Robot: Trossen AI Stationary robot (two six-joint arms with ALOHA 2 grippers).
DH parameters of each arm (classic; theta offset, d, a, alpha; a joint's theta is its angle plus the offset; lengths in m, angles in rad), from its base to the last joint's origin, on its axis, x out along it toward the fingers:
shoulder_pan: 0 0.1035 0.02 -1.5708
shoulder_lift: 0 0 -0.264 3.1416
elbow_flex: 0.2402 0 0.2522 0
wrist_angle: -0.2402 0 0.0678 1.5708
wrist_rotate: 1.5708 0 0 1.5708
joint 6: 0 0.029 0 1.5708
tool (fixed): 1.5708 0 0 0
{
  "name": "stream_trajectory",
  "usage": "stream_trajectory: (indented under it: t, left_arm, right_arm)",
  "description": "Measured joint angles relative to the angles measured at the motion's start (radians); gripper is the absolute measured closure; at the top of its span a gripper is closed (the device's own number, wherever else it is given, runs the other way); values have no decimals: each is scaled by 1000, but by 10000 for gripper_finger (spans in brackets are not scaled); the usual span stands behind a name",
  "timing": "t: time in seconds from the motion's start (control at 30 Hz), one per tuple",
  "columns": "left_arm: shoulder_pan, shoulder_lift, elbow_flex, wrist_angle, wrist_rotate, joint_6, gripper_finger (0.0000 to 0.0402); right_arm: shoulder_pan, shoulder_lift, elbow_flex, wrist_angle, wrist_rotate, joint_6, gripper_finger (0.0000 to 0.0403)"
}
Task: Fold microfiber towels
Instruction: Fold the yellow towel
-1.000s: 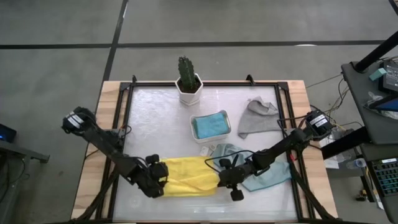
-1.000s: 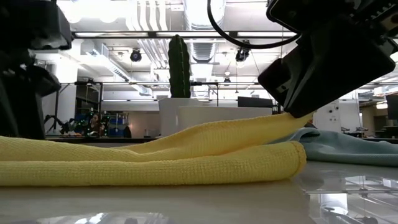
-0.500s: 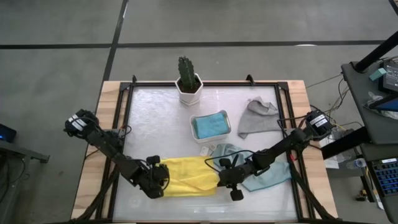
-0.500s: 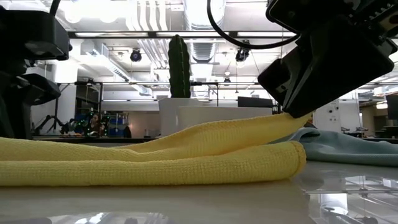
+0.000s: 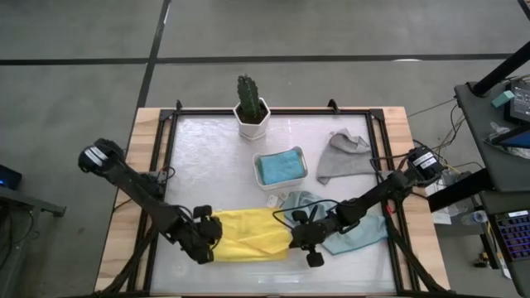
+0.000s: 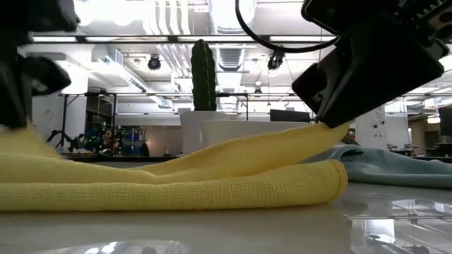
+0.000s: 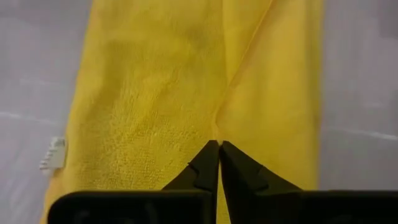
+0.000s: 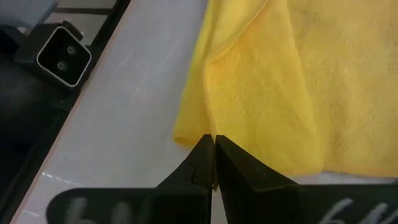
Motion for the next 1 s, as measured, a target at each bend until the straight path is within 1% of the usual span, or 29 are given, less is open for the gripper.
stream_trajectory:
  t: [0.1,0.2,0.27,0.37,0.43,0.5,0.67,0.9,1.0]
  left_arm:
    - [-1,-63,0,-6,-3,-1,401]
    - [-7,-119,0,-72,-11,-3,401]
    - [-9,-153,0,-143,-25,-18,401]
    - [-12,-193,0,-293,-48,-75,401]
    - [-12,-206,-3,-367,-54,-105,402]
    - [-12,-207,-8,-401,-53,-108,401]
    - [-12,-182,-8,-398,-52,-109,401]
    - [-11,-112,-8,-344,-54,-113,401]
    - [-11,-81,-6,-343,-97,-162,401]
  right_arm:
    - [0,-13,0,-3,46,0,394]
    - [-3,-31,0,-16,113,0,394]
    - [-10,-42,0,-40,166,0,394]
    - [-24,-53,0,-79,244,0,394]
    - [-37,-53,0,-86,279,0,394]
    - [-55,-50,0,-83,282,-6,394]
    - [-102,-43,0,-87,289,-20,394]
    - [-133,-43,0,-82,289,-67,394]
    - [-135,-43,0,-83,289,-69,394]
